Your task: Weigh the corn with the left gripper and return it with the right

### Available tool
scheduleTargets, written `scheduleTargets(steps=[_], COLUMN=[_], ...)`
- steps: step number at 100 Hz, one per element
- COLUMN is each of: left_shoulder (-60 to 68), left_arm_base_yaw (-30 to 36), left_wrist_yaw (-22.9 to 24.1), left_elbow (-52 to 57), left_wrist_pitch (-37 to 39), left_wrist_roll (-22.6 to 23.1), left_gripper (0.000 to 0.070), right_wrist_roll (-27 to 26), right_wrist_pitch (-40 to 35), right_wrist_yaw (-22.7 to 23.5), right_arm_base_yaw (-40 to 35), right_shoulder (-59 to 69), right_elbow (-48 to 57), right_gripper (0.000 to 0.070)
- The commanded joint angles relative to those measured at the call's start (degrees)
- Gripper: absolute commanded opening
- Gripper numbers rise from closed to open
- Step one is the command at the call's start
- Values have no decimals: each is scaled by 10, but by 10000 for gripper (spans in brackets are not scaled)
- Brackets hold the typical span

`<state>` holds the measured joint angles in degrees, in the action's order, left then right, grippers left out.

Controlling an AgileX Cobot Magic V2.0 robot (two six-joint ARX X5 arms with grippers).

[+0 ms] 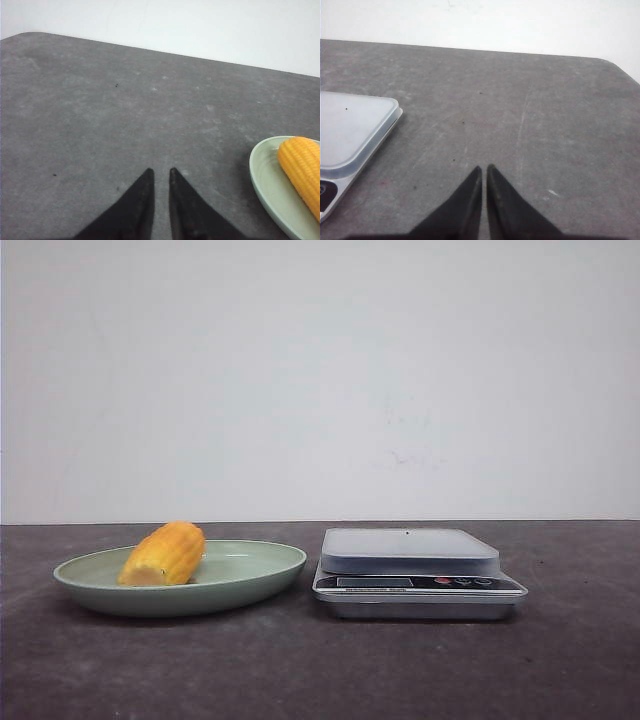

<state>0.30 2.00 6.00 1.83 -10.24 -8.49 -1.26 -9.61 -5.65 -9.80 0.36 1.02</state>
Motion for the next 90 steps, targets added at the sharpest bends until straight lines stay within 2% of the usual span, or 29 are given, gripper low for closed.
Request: scheduleTargets(steps=[1,52,65,72,78,82,90], left_shoulder=[-1,-1,-1,0,1,1,8], left_arm_base_yaw=[-1,-1,-1,-1,-1,-1,-1], left_wrist_yaw=[-1,-1,-1,0,0,-1,-1], left_elbow=[-10,-10,-10,-10,-10,-2,29], left_wrist_pitch=[-3,5,24,58,98,117,101], left_wrist_roll=[5,2,-8,-8,-33,-75,-131], left_gripper=[28,28,22,10,10,11,15], right_wrist_roll=[2,-5,-43,-77,-83,-85,-95], right_wrist_pitch=[6,3,2,7,5,2,0], right_wrist_yaw=[0,2,-2,-4,-4,-4,-3], right_arm_base_yaw=[-2,-2,-2,-2,-2,-2,-2], right_shoulder=[-1,-1,-1,-1,-1,0,8], right_elbow=[-3,-3,-3,3,15,30,64], right_gripper=[10,10,7,6,5,4,4])
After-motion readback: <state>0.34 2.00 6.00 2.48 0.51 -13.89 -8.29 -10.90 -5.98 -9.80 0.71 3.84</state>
